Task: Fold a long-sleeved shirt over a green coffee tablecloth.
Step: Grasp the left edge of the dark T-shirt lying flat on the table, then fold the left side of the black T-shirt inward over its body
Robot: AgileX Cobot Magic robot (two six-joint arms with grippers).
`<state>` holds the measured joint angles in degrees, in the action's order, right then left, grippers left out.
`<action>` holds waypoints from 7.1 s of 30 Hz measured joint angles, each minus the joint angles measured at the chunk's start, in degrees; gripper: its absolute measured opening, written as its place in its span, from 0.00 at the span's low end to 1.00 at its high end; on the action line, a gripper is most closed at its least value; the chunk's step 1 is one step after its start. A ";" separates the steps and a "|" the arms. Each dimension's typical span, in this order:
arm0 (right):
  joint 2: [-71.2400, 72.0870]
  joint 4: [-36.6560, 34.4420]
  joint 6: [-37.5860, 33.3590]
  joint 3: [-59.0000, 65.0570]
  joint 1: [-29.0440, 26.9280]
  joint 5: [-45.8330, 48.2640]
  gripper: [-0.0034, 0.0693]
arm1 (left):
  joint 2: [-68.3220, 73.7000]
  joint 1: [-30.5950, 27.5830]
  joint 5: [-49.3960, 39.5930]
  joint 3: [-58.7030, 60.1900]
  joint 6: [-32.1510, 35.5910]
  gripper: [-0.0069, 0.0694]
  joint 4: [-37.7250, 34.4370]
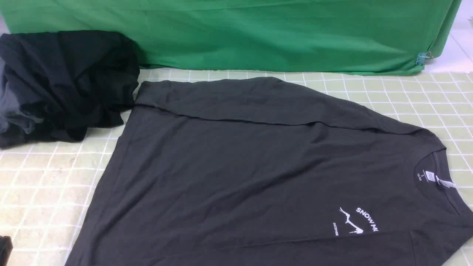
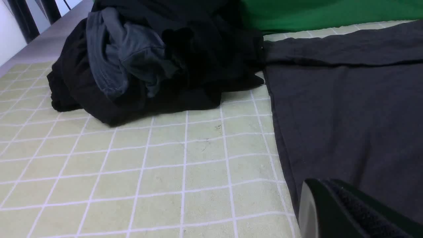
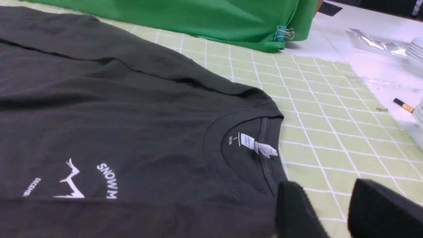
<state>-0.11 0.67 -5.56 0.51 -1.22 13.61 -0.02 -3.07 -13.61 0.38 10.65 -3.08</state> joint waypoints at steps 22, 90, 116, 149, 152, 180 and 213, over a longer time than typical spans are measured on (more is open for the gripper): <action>0.00 0.00 0.00 0.00 0.00 0.00 0.38 | 0.00 0.00 23.88 0.04 -10.65 0.09 -28.04; -39.23 -8.15 4.28 -41.54 20.57 24.35 0.06 | 87.19 13.30 -40.44 -41.37 -24.81 0.26 7.65; -39.23 -8.25 4.40 -41.54 20.57 24.38 0.06 | 74.81 13.30 -43.88 -56.75 -18.24 0.10 9.56; -73.11 -12.36 -3.57 -53.32 41.70 43.26 0.41 | 117.19 13.13 -42.47 -98.56 -15.77 0.10 9.87; -76.92 -10.71 -2.98 -53.32 45.19 40.22 0.59 | 119.15 13.13 -43.63 -100.58 -15.77 0.10 10.48; -97.07 0.43 9.20 -53.32 48.48 26.81 0.23 | 122.32 11.99 -48.69 -107.34 -18.66 0.10 7.64; -83.43 -3.17 13.75 -46.50 48.54 39.85 0.61 | 122.32 11.99 -51.53 -107.34 -16.08 0.10 9.81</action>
<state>-83.54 -2.50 8.19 -45.99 47.32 53.46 122.29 8.91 -65.14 -106.95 -5.44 6.74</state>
